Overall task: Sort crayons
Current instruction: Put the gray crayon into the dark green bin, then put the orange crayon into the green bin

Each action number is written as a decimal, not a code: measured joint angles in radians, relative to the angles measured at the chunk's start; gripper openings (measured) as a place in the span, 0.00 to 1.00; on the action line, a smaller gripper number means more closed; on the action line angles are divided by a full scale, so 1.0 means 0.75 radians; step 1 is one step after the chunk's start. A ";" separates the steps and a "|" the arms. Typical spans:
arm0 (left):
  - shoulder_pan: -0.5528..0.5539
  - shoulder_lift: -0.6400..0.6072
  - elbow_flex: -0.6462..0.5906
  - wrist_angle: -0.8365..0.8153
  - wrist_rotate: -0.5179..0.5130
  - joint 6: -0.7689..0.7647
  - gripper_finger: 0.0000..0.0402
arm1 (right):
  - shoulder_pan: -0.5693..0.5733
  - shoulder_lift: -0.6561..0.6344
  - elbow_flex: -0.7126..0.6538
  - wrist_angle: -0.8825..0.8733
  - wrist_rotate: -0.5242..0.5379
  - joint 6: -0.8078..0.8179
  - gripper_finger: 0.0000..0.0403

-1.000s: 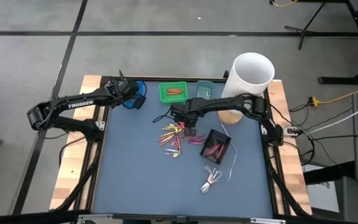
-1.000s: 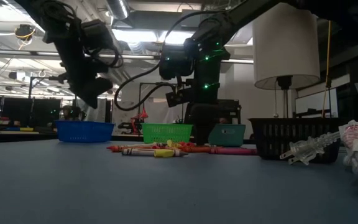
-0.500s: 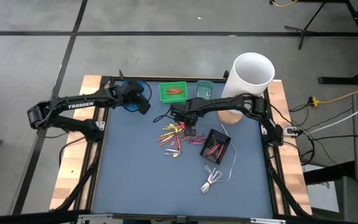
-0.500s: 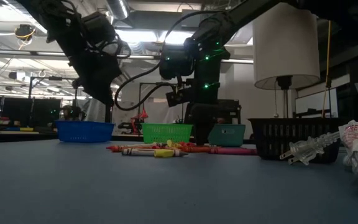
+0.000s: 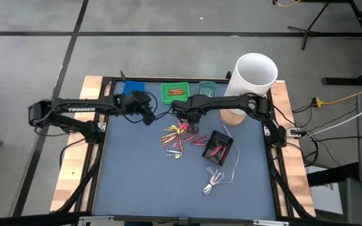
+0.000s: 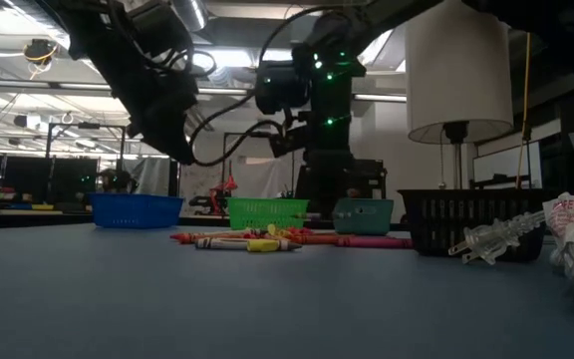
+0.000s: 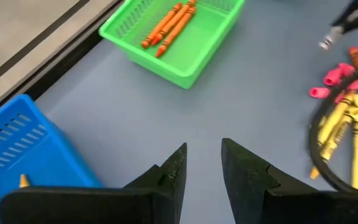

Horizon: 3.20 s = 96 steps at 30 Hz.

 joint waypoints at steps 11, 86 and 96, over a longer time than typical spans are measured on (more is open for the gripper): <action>-0.057 0.000 0.000 -0.004 -0.004 0.003 0.21 | 0.001 0.000 0.088 -0.096 0.241 0.367 0.04; -0.602 0.162 -0.002 0.010 0.170 -0.035 0.21 | -0.044 -0.003 0.097 -0.195 0.588 0.594 0.32; -0.650 0.385 -0.001 0.178 0.169 -0.032 0.21 | 0.169 -0.003 0.097 -0.210 0.587 0.595 0.32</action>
